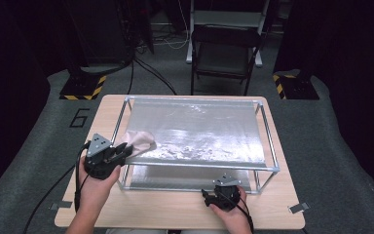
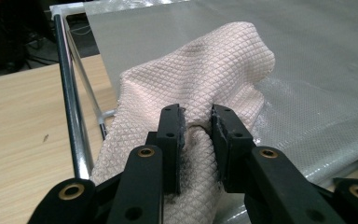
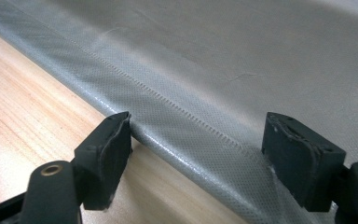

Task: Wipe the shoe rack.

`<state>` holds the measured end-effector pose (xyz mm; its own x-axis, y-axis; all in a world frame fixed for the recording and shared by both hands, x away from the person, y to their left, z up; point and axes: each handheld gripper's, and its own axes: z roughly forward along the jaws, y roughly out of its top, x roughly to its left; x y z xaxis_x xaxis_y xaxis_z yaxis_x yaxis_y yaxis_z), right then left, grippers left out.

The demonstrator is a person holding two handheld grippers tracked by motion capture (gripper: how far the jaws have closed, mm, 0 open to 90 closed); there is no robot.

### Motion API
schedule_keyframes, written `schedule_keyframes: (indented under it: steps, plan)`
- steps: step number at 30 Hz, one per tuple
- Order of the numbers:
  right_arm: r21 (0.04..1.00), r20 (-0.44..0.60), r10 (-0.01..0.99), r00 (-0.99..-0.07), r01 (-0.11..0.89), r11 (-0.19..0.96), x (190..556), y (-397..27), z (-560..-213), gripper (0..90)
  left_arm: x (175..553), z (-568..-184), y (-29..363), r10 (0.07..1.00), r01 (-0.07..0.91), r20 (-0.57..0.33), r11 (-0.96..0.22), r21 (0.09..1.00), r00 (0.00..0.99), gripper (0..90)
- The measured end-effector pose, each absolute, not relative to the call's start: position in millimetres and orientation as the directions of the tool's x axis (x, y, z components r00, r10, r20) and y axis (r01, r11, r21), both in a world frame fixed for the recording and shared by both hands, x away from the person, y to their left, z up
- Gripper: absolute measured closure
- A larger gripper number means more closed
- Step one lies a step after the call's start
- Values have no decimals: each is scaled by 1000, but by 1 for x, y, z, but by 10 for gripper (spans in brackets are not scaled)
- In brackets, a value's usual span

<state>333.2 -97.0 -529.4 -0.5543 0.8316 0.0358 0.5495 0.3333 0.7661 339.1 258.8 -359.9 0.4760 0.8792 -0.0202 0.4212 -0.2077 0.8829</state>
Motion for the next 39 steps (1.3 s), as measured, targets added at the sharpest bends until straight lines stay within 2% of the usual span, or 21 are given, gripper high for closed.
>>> schedule_keyframes:
  steps: [6, 9, 12, 18, 20, 22, 32, 39]
  plan:
    - [766, 36, 832, -554, 549, 333, 333, -97, -529, 238, 340, -359, 214, 808, 398, -20, -268, 877, 589, 736]
    - [766, 37, 832, -554, 550, 332, 333, -97, -529, 238, 340, -360, 198, 796, 375, 0, -285, 882, 605, 736]
    - [763, 34, 836, -548, 554, 332, 333, -97, -529, 239, 342, -360, 200, 790, 378, -2, -291, 879, 614, 736]
    - [763, 31, 835, -549, 553, 335, 333, -97, -529, 239, 343, -359, 229, 840, 401, 8, -267, 876, 542, 736]
    - [763, 29, 835, -550, 552, 337, 333, -98, -529, 239, 343, -359, 242, 865, 419, -25, -217, 882, 501, 736]
    - [762, 27, 834, -551, 551, 339, 333, -98, -529, 239, 344, -361, 247, 863, 426, -51, -195, 883, 502, 736]
    - [766, 32, 831, -556, 548, 337, 333, -97, -529, 238, 344, -361, 196, 793, 386, -21, -273, 881, 609, 735]
    - [764, 38, 835, -549, 554, 330, 333, -97, -529, 239, 347, -362, 169, 754, 389, -41, -290, 874, 656, 725]
